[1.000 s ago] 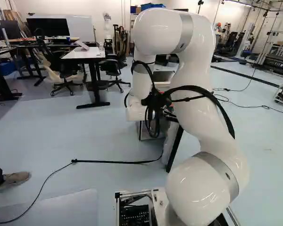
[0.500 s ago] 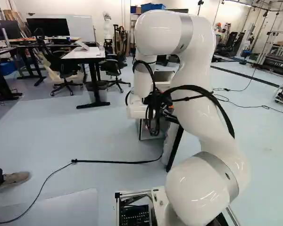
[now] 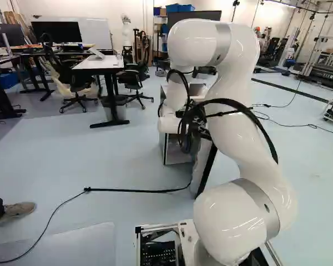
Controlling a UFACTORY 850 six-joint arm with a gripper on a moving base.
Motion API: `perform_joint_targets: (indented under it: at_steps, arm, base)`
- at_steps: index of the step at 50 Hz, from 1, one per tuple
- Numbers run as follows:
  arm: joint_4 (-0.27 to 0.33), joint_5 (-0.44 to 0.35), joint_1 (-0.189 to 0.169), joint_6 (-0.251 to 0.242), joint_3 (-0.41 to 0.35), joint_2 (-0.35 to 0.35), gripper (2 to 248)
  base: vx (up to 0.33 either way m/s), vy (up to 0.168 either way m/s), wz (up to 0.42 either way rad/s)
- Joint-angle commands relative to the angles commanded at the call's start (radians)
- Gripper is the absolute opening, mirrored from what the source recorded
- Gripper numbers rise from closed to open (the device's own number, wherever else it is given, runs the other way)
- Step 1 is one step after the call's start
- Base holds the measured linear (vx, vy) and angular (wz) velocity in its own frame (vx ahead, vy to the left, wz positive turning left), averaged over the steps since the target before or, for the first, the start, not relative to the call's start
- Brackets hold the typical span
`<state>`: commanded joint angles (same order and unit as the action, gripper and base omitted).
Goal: Open the fridge door
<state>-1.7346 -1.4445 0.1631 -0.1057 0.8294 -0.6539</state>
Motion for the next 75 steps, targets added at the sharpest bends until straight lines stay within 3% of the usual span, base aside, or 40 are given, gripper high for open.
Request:
perform_joint_targets:
  at_steps: [24, 75]
  arm:
    - [-0.042, -0.003, -0.120, 0.000, 0.085, -0.035, 247]
    - [-0.213, -0.022, -0.364, 0.000, 0.307, -0.122, 247]
  base:
    - [0.000, 0.000, 0.000]
    - [0.000, 0.000, 0.000]
